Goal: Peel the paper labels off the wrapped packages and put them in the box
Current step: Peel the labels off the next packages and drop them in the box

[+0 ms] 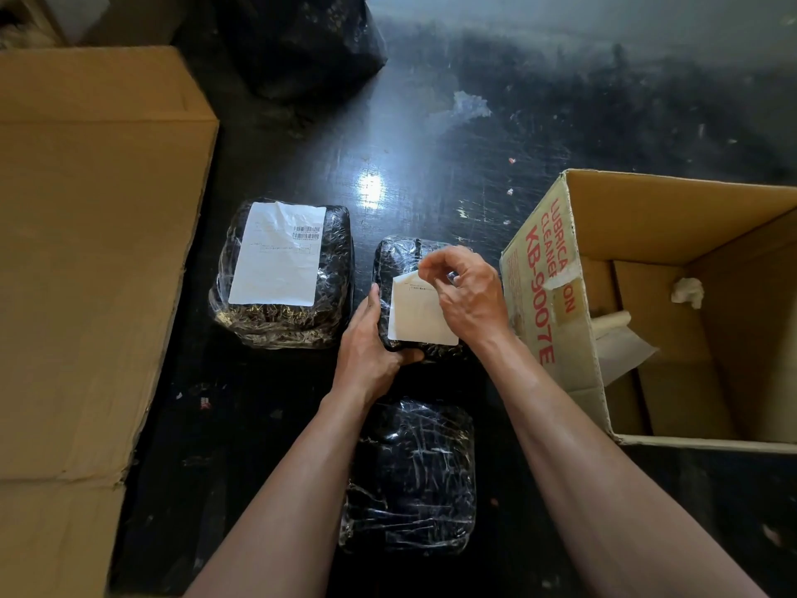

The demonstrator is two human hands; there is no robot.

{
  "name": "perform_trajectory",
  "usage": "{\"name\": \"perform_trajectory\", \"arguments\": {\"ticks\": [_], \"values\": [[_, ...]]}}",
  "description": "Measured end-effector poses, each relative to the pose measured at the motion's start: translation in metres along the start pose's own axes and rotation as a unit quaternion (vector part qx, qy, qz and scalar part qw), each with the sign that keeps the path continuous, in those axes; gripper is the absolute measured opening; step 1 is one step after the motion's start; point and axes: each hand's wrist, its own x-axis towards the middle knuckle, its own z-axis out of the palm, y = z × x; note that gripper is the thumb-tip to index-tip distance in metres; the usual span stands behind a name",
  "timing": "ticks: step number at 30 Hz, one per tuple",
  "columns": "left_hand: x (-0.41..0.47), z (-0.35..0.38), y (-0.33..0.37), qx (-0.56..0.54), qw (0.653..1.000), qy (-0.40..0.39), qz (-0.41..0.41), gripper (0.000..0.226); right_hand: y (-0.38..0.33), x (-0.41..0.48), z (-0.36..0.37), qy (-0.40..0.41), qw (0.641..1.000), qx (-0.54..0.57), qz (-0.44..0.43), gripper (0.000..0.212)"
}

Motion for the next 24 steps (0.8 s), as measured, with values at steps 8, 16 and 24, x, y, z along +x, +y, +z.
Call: {"name": "perform_trajectory", "arguments": {"ticks": [8,16,24], "values": [[0.000,0.000,0.000,-0.001,1.000,0.001,0.000,0.131,-0.003,-0.005,-0.011,-0.002,1.000,0.005,0.009,0.015],[0.000,0.000,-0.001,-0.003,1.000,-0.003,0.002,0.131,-0.011,-0.016,-0.015,-0.005,1.000,0.006,0.002,0.016],[0.000,0.002,-0.003,-0.007,1.000,0.002,0.000,0.130,-0.011,-0.016,-0.020,0.010,0.999,0.038,0.023,0.020]]}}
